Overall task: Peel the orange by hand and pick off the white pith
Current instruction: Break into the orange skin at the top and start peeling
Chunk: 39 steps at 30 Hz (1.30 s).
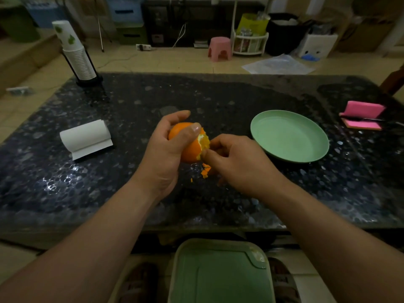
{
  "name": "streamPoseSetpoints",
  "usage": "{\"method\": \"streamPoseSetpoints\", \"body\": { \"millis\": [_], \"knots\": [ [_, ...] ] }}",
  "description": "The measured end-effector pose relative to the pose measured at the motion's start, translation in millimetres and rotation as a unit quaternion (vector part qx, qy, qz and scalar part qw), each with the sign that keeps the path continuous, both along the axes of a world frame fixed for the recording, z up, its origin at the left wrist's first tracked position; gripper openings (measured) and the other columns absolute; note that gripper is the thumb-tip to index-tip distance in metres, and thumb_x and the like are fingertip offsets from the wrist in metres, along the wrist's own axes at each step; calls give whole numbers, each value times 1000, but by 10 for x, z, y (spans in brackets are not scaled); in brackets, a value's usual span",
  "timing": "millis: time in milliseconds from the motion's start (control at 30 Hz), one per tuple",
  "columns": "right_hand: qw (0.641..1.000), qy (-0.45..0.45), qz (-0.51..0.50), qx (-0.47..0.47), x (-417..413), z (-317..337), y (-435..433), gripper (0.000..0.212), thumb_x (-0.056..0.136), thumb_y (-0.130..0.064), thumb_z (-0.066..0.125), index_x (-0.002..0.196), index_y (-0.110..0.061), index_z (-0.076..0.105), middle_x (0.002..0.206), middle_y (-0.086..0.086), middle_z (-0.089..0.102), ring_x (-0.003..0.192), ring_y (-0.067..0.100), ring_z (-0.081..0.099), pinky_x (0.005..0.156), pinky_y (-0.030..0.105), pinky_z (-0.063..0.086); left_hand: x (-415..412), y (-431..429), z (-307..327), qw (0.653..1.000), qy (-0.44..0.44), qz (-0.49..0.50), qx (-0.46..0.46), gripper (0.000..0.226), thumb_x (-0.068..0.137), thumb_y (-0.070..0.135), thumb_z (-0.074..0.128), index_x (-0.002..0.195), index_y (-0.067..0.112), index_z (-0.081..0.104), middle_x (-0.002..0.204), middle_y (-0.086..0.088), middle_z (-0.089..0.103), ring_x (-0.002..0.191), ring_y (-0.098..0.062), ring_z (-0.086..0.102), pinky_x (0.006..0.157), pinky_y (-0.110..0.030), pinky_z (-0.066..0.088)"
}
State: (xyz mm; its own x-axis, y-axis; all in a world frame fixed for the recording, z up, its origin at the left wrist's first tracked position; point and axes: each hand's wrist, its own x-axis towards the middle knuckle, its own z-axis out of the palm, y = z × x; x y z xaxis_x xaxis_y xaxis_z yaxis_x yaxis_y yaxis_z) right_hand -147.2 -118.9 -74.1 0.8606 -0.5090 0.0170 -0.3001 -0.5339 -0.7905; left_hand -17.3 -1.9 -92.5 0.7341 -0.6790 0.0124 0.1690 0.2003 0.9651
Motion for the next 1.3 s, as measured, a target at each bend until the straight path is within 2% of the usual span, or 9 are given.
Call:
{"method": "streamPoseSetpoints", "body": {
  "millis": [67,200,500,700,900,1067,1133,1233,1300],
  "knots": [
    [1000,6,2,-30,-6,14,13,17,100,-44,67,101,-28,71,80,-5,77,68,10,75,70,46,65,-12,6,6,1000,-6,-4,1,56,82,31,77,136,24,62,123,-7,64,94,-17,69,72,-33,58],
    [998,-38,-37,16,4,5,74,15,95,-38,70,93,-23,70,77,0,76,66,15,75,65,50,65,-70,0,19,1000,-25,-6,-4,57,82,32,78,136,26,61,130,-9,61,98,-18,69,80,-35,59],
    [993,-80,-73,36,49,-26,134,10,87,-31,70,88,-20,70,74,4,74,71,23,75,65,53,62,-136,-5,80,999,8,4,-41,62,83,26,76,142,21,56,127,-7,59,90,-12,70,73,-29,58],
    [989,-95,-89,65,105,-69,167,12,83,-30,66,86,-20,70,72,6,74,68,25,74,64,54,63,-120,2,63,998,32,3,-49,63,83,27,77,143,24,56,135,-12,58,99,-22,69,76,-33,59],
    [978,-109,-93,152,103,-58,196,8,96,-17,65,96,-15,72,76,4,74,65,16,74,58,32,61,-116,-20,57,996,58,12,-64,63,85,23,79,144,22,56,133,-14,58,100,-24,68,76,-33,59],
    [954,-113,-68,271,107,-76,168,16,105,-27,65,116,-20,74,96,2,79,85,19,78,67,39,64,-60,-26,114,994,82,31,-67,60,85,29,76,141,20,56,129,-11,64,95,-18,71,72,-33,59],
    [971,-120,-60,197,81,-60,137,19,105,-32,65,121,-24,73,97,-3,79,85,16,78,72,43,67,-32,-4,139,994,90,19,-52,63,87,40,76,142,17,56,122,-10,69,100,-22,72,77,-36,61],
    [987,-144,-73,10,16,-11,108,23,104,-33,66,126,-30,73,100,-13,77,91,2,73,80,31,63,-52,33,215,994,101,-31,22,80,87,71,59,140,11,60,127,-18,73,121,-37,69,97,-46,57],
    [985,-137,-66,-77,-13,19,103,27,104,-33,66,130,-31,71,105,-15,76,95,0,70,85,29,61,-61,40,255,991,123,-48,39,73,90,69,52,133,12,65,123,-16,75,114,-33,73,96,-45,58]
  ]
}}
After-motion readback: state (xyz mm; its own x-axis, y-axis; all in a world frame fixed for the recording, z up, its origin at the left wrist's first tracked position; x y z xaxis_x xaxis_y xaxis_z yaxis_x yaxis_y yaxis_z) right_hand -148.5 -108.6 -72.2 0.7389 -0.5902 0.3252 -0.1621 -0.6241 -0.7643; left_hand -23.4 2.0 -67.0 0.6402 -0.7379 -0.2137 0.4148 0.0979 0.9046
